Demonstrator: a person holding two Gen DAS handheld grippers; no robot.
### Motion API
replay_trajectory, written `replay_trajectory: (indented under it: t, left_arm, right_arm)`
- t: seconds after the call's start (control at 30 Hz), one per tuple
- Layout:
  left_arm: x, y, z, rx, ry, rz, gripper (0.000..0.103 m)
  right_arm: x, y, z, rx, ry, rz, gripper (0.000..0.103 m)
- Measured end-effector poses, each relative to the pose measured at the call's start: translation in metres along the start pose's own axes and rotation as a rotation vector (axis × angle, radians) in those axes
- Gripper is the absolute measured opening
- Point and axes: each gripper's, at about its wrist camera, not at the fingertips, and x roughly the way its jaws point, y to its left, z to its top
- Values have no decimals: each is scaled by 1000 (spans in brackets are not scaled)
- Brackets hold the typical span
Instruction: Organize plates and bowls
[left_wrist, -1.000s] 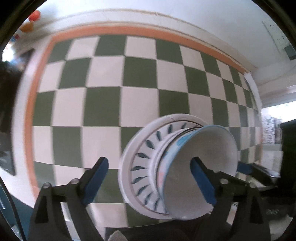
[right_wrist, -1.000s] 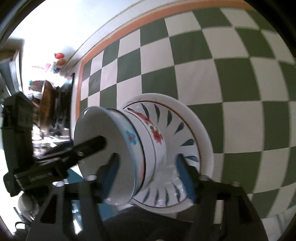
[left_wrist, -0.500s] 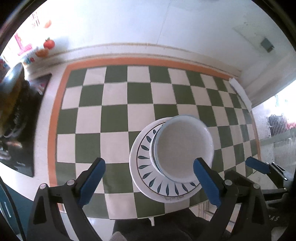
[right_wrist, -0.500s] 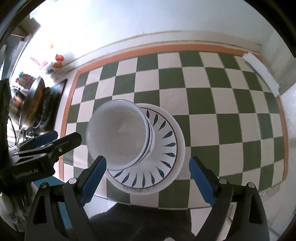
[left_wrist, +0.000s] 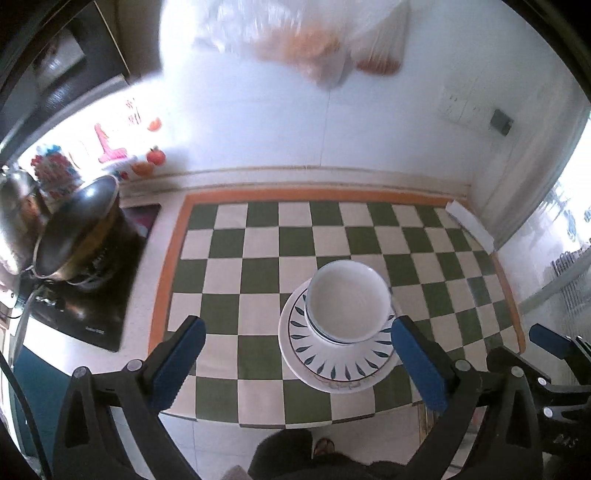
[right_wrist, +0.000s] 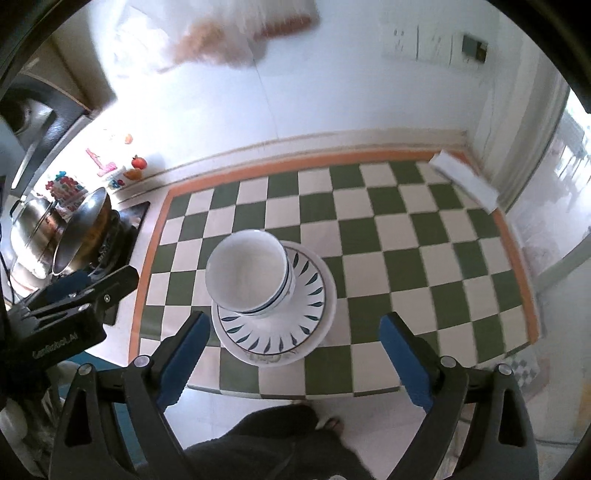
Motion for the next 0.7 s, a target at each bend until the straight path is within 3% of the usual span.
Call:
replay_trajectory:
  t: [0.23,0.7]
  left_arm:
    - [-72,-21,-36,-1,-98,30,103]
    - [-168,-21,-99,-7,-175,36,103]
  right_arm:
    - [-70,-4,-31,-45,-95,-8,99]
    - [-196,13,-105,-60,-248,-38,101]
